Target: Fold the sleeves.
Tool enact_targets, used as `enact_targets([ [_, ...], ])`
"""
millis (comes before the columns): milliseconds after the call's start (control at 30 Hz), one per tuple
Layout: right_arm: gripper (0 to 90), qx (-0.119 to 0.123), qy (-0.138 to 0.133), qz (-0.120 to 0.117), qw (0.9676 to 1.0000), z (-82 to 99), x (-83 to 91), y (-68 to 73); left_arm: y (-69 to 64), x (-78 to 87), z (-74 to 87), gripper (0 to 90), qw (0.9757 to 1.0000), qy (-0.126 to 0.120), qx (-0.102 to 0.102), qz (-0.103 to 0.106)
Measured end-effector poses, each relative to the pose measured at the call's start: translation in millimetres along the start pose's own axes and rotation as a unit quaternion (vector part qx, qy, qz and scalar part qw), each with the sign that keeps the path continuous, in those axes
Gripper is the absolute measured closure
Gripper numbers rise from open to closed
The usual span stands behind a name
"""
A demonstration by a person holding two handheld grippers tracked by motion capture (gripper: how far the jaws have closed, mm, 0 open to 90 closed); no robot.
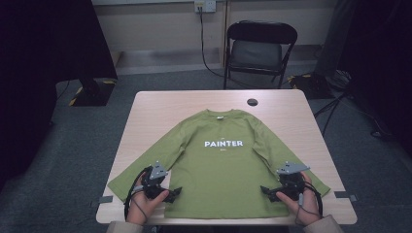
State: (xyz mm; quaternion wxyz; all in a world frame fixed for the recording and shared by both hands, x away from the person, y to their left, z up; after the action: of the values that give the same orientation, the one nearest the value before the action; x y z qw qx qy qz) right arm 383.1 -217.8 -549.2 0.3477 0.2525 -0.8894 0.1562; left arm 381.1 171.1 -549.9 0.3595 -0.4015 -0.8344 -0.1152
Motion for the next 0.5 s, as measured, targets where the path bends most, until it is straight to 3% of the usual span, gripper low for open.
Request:
enact_targets([
  [100, 1.8, -0.003, 0.0, -0.012, 0.9999, -0.7, 3.8, -2.6, 0.0, 0.0, 0.0, 0.0, 1.0, 0.0, 0.0, 0.0],
  [500, 1.2, 0.008, -0.006, -0.005, 0.9999, 2.0, 23.1, -18.9, 0.0, 0.0, 0.0, 0.0, 1.0, 0.0, 0.0, 0.0],
])
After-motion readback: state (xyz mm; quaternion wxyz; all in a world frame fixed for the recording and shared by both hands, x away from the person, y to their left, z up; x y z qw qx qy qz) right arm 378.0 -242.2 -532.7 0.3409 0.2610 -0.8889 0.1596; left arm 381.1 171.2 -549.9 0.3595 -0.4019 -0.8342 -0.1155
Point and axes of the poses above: each handheld gripper's, and its own axes: x roughly backward along the jaws, z roughly out of its underside, y roughly to its left, the point moved 7 cm from there along -x, roughly forward along the jaws, and after that the axes turned 8 degrees about z, right-handed, at the moved point
